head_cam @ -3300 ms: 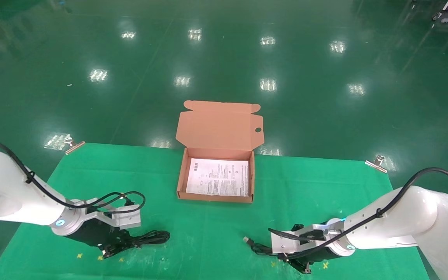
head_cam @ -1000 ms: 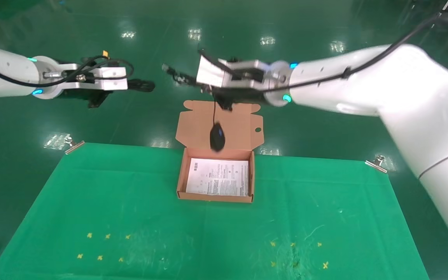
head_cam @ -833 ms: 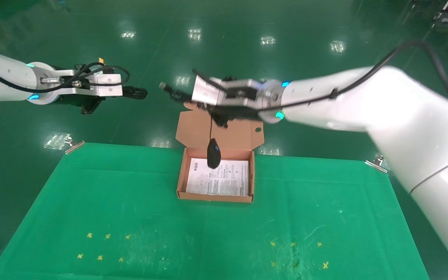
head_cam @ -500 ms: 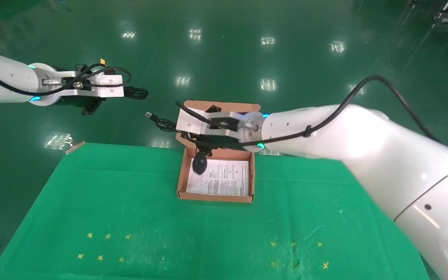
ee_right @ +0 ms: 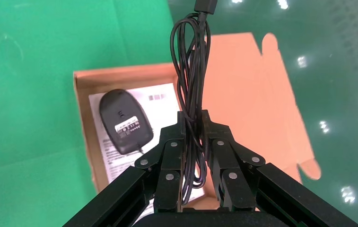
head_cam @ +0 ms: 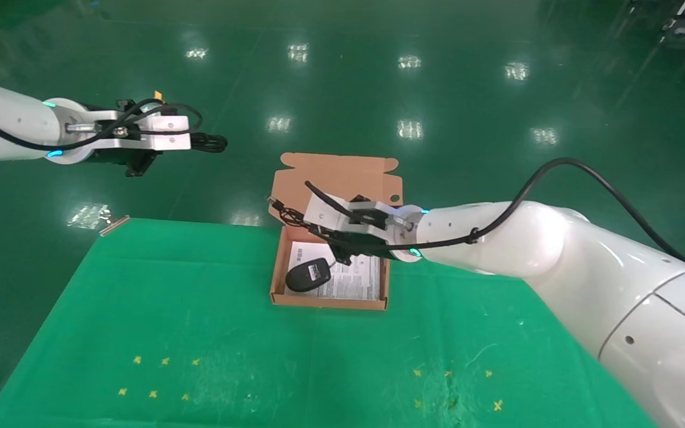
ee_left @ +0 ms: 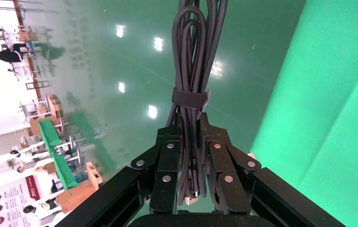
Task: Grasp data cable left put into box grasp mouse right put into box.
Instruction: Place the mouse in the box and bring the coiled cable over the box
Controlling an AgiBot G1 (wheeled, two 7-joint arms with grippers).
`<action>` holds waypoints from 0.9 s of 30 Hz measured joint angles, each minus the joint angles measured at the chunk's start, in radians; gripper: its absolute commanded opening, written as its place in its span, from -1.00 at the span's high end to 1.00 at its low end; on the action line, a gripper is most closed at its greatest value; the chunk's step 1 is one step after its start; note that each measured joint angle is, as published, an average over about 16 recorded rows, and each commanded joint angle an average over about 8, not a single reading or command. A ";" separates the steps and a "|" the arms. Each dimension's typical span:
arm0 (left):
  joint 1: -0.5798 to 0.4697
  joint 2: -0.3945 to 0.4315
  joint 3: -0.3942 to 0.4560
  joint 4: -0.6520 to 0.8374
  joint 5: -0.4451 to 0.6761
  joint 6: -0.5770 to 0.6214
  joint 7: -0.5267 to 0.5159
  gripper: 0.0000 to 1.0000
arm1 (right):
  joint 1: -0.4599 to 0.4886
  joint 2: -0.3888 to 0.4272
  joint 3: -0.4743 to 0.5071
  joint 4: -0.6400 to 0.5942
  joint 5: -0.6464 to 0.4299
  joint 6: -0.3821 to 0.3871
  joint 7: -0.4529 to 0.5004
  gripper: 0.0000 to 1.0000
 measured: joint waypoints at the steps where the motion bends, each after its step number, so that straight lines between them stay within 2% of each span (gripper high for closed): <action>1: 0.000 -0.001 0.000 -0.002 0.001 0.001 -0.002 1.00 | 0.000 0.000 -0.006 -0.004 0.006 -0.001 0.001 0.39; 6: 0.003 -0.002 0.001 -0.009 0.005 0.003 -0.007 1.00 | 0.001 0.006 -0.031 -0.009 0.032 -0.006 0.002 -0.86; 7: 0.003 -0.001 0.001 -0.011 0.005 0.003 -0.007 1.00 | 0.001 0.007 -0.035 -0.008 0.036 -0.007 0.002 -1.00; 19: 0.039 0.026 0.002 -0.015 -0.025 -0.029 0.021 1.00 | 0.025 0.050 -0.063 0.035 0.036 -0.007 0.006 -1.00; 27: 0.105 0.075 -0.002 0.017 -0.086 -0.113 0.084 1.00 | 0.057 0.134 -0.069 0.085 0.012 -0.005 0.024 -1.00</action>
